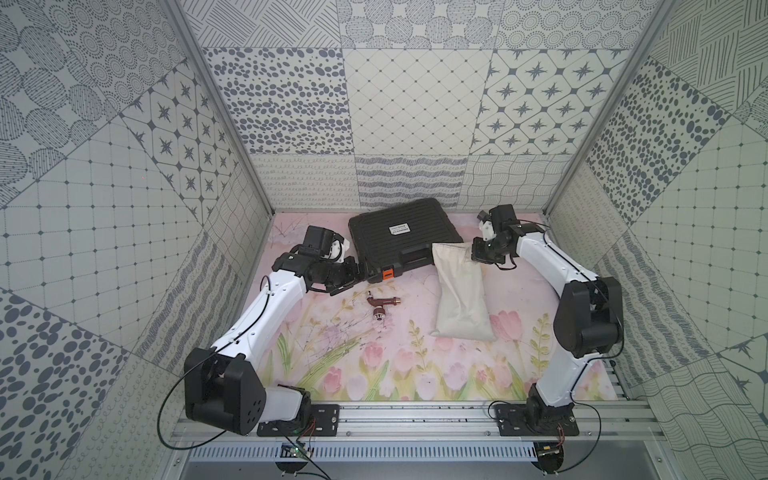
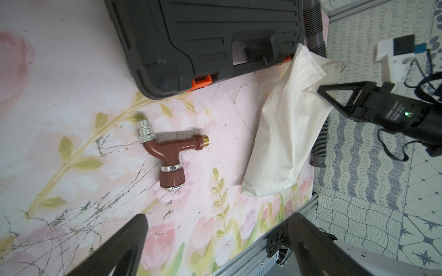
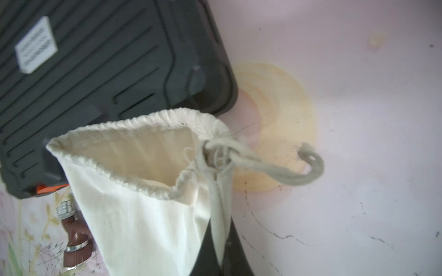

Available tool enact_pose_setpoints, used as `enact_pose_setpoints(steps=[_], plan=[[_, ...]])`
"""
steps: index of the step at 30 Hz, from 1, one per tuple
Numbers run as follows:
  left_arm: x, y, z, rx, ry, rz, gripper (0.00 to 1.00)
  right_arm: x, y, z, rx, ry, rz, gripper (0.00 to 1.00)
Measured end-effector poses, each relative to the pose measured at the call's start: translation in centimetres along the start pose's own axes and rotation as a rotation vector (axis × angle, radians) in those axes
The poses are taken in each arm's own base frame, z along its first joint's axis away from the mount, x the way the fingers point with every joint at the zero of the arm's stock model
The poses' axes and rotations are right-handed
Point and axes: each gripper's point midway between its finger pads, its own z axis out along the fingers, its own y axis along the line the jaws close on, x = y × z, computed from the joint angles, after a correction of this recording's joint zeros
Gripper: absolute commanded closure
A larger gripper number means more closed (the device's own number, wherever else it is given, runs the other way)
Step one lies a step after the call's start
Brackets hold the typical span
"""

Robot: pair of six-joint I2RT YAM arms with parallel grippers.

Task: Close the soil bag
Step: Adjust the soil bag at the center of the board.

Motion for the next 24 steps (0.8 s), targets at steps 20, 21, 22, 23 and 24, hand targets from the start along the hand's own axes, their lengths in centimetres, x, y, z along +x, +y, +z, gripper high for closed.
enact_pose_setpoints(steps=[20,21,22,23,24], plan=[[1.2,-0.6,-1.6,0.041,-0.039,-0.018,0.03,1.5,10.8,-15.0,-0.114,-0.237,-0.084,1.00],[1.3,-0.7,-1.7,0.043,-0.042,-0.018,0.03,1.5,11.3,-15.6,-0.114,-0.248,-0.089,1.00],[1.4,-0.8,-1.9,0.046,-0.044,-0.017,0.03,1.4,11.9,-16.1,-0.115,-0.259,-0.091,1.00],[1.5,-0.8,-2.0,0.048,-0.046,-0.016,0.03,1.3,12.2,-16.6,-0.115,-0.271,-0.092,1.00],[1.5,-0.8,-2.1,0.051,-0.048,-0.017,0.03,1.3,12.7,-17.1,-0.118,-0.282,-0.096,1.00]])
